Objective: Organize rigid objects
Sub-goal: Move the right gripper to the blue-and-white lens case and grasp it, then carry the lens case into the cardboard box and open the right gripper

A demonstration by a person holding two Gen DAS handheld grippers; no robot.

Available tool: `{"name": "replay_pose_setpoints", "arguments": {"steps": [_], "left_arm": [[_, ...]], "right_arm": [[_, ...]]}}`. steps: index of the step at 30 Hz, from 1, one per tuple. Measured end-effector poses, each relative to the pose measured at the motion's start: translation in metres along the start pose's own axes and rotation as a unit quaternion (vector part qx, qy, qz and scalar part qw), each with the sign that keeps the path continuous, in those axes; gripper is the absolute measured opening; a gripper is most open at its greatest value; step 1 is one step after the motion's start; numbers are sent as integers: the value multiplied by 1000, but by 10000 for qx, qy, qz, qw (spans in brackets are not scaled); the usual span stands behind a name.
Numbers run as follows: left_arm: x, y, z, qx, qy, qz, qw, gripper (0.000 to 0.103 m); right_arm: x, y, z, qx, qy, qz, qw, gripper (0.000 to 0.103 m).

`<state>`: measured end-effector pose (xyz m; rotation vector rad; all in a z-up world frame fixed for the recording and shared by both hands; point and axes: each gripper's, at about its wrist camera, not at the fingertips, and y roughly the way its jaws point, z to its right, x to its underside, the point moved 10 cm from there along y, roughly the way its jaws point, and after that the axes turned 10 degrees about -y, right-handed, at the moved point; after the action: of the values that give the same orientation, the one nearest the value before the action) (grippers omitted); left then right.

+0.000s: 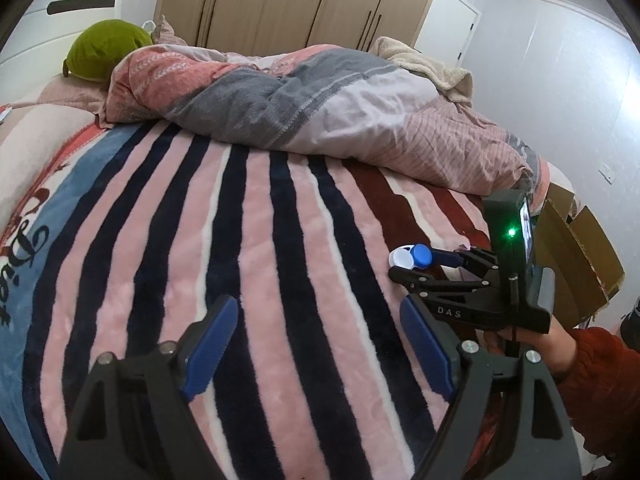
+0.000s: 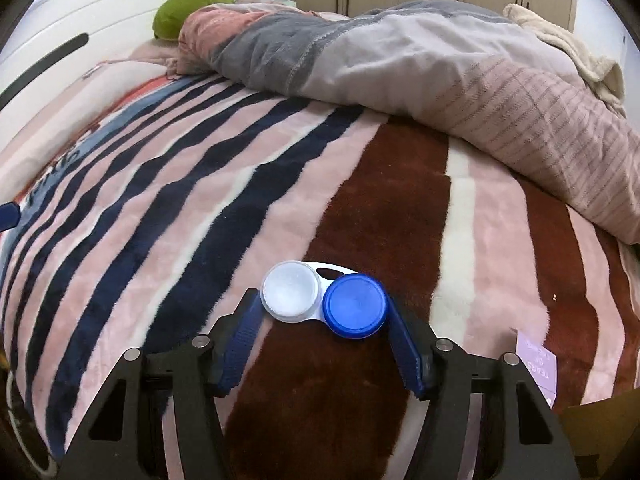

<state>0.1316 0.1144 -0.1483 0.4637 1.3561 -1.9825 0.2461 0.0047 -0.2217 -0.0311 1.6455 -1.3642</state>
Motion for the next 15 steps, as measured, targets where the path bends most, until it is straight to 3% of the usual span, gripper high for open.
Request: {"name": "replay_pose_setpoints", "arguments": {"steps": [5, 10, 15], "left_arm": [[-1, 0, 17, 258, 67, -75, 9996, 81], [-2, -9, 61, 981, 177, -206, 9948, 81], [-3, -19, 119, 1479, 437, -325, 9875, 58]], "right_arm": [[-2, -31, -22, -276, -305, 289, 9987, 58], [-9, -85, -58, -768, -761, 663, 9919, 58], [-11, -143, -75, -1041, -1033, 1052, 9836, 58]]}}
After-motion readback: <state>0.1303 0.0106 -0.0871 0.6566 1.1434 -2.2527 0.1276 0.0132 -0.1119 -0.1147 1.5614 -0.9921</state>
